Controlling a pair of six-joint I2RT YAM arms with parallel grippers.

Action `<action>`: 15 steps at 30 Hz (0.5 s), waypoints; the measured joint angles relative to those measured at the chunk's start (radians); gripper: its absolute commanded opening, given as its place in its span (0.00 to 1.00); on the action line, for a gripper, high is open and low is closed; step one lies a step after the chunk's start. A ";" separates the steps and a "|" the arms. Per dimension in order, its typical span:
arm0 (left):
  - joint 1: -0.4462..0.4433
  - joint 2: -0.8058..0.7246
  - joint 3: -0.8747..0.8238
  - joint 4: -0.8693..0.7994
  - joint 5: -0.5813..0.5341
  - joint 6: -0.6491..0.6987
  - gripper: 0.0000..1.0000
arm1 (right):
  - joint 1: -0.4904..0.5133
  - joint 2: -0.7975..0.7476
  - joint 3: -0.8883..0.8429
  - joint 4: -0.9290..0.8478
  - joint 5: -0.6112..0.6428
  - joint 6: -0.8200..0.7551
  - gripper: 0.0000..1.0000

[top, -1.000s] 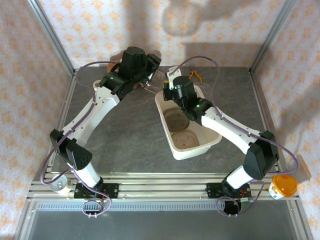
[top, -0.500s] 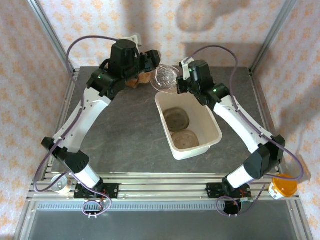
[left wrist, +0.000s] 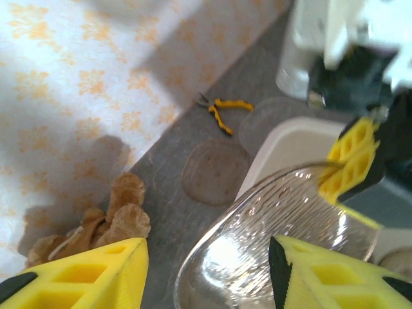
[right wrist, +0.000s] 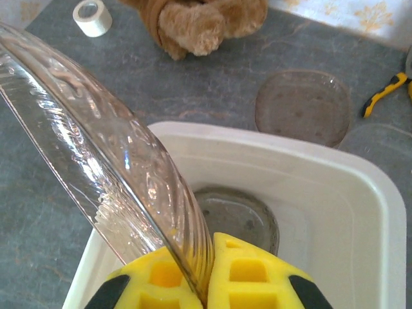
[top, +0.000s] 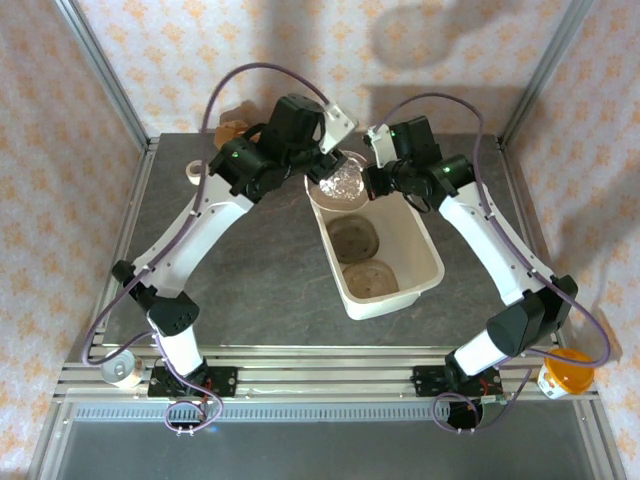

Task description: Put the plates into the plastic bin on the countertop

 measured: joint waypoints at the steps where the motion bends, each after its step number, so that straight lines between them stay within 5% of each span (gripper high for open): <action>1: 0.000 0.006 -0.003 -0.010 0.002 0.037 0.54 | 0.000 0.000 0.000 -0.008 -0.003 -0.005 0.01; 15: 0.002 0.031 -0.009 -0.102 0.060 0.356 0.49 | 0.000 -0.045 -0.027 -0.066 -0.034 -0.068 0.01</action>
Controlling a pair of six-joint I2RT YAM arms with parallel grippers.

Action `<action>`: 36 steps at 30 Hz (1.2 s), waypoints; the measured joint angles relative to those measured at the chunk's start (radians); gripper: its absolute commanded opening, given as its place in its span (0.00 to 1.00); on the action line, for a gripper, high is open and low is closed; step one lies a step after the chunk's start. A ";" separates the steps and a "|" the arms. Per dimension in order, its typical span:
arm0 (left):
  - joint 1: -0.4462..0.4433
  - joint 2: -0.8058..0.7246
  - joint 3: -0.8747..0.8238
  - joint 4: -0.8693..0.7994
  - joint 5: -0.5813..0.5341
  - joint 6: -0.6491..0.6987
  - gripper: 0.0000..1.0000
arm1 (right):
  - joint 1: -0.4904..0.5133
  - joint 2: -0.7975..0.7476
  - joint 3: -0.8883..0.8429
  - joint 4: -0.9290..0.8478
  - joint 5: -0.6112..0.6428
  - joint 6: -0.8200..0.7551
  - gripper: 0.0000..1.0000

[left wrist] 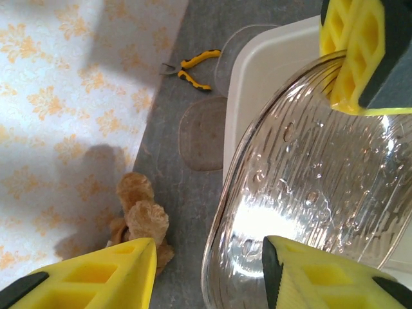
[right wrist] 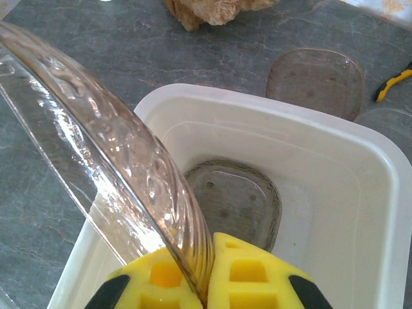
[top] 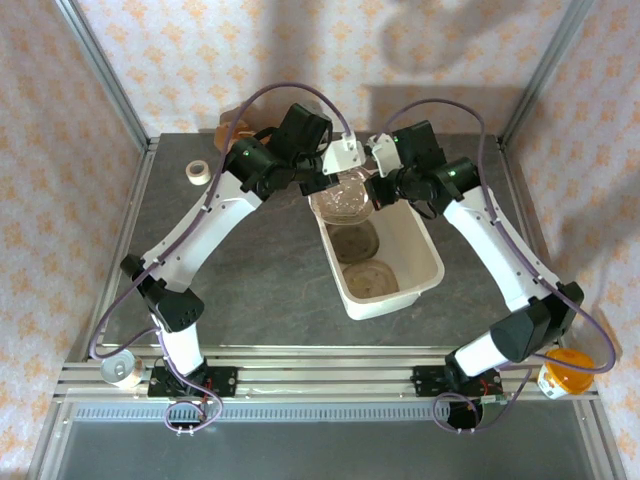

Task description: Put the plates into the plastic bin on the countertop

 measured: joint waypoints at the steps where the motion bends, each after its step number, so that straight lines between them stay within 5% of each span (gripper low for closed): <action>1: 0.002 0.000 -0.004 0.000 0.007 0.004 0.49 | 0.000 -0.008 -0.005 0.000 -0.004 -0.003 0.01; 9: 0.034 -0.002 -0.061 0.003 0.122 0.019 0.48 | -0.002 -0.055 -0.045 -0.001 -0.031 -0.034 0.01; 16: 0.039 -0.016 -0.143 0.023 0.199 0.032 0.32 | -0.003 -0.055 -0.045 -0.029 -0.043 -0.052 0.01; 28: 0.039 -0.062 -0.170 0.073 0.225 0.034 0.44 | -0.006 -0.055 -0.045 -0.062 -0.073 -0.067 0.01; 36: 0.035 -0.077 -0.174 0.087 0.210 0.053 0.35 | -0.006 -0.052 -0.045 -0.074 -0.084 -0.070 0.01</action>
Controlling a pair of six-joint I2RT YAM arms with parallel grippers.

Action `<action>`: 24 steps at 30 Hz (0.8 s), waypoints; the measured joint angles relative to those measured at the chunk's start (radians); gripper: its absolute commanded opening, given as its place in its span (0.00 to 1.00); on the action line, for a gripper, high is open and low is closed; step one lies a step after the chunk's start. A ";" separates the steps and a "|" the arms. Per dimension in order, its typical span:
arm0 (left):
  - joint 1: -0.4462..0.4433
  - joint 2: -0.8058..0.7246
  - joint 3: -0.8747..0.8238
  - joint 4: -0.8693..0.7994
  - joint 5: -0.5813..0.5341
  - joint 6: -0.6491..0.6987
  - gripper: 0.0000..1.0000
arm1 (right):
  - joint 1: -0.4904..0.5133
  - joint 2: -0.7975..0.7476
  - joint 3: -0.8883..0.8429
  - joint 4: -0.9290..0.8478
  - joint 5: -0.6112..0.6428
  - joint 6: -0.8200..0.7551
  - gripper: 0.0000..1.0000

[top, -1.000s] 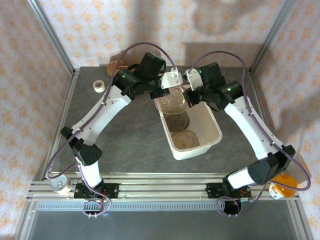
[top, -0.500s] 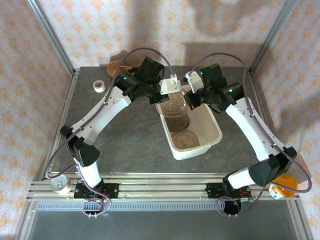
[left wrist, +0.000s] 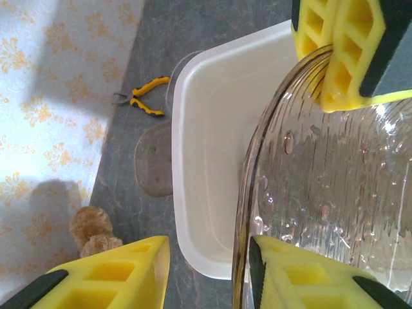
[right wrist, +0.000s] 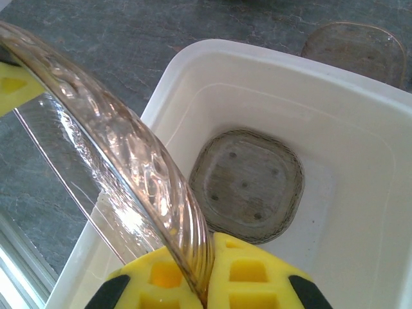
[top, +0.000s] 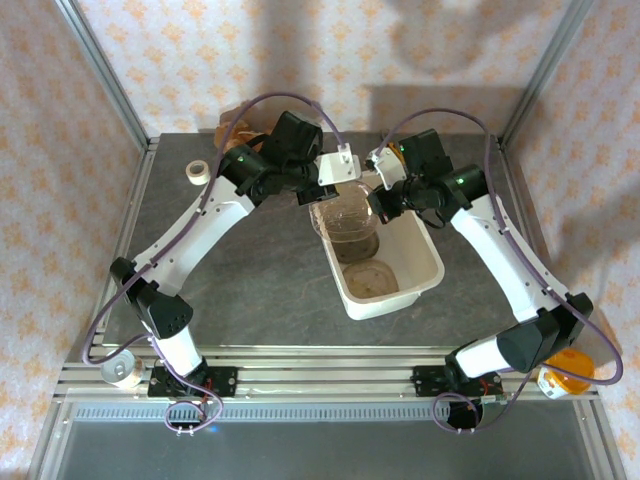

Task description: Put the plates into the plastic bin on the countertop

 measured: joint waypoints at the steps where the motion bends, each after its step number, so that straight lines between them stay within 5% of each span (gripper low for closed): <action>1: -0.002 0.000 0.000 0.000 -0.002 0.001 0.33 | 0.000 0.000 0.000 0.000 -0.002 0.000 0.01; 14: -0.011 0.000 -0.006 -0.009 -0.007 0.025 0.04 | -0.001 0.012 0.000 0.012 -0.013 0.001 0.06; 24: -0.014 0.002 -0.008 -0.012 -0.006 -0.013 0.00 | -0.024 -0.014 -0.050 0.063 0.027 0.040 0.69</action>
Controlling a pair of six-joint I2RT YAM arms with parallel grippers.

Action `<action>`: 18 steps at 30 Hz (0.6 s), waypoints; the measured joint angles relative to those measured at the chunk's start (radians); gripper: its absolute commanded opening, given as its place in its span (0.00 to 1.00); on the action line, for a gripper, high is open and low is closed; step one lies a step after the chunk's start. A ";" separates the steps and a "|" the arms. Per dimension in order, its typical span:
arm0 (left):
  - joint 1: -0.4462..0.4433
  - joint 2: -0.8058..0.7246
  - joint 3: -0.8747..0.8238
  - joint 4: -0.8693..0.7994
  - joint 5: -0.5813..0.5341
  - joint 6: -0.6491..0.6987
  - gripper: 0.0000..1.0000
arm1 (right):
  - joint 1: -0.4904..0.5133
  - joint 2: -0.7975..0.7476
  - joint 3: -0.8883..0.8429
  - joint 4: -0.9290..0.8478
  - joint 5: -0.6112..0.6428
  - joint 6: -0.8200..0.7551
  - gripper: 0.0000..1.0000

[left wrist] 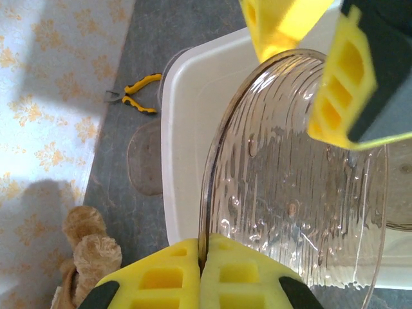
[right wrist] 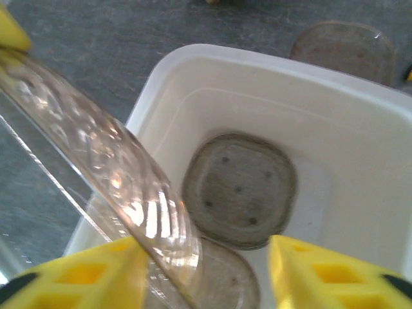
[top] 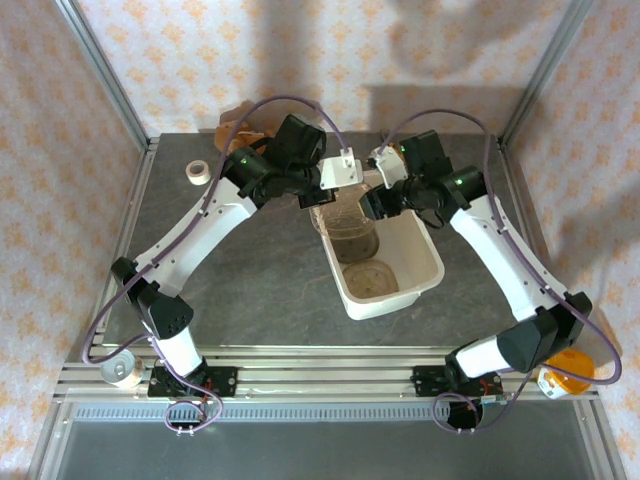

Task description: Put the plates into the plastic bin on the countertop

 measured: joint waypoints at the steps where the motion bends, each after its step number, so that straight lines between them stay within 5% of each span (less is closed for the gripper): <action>1: 0.000 0.003 0.000 0.000 0.000 -0.011 0.00 | -0.010 -0.015 -0.019 0.017 0.008 0.008 0.72; 10: 0.013 0.118 0.103 -0.040 0.055 -0.171 0.00 | -0.106 -0.238 -0.206 0.185 0.140 0.101 0.78; 18: 0.011 0.280 0.238 -0.117 0.152 -0.308 0.00 | -0.138 -0.365 -0.267 0.279 0.426 0.180 0.80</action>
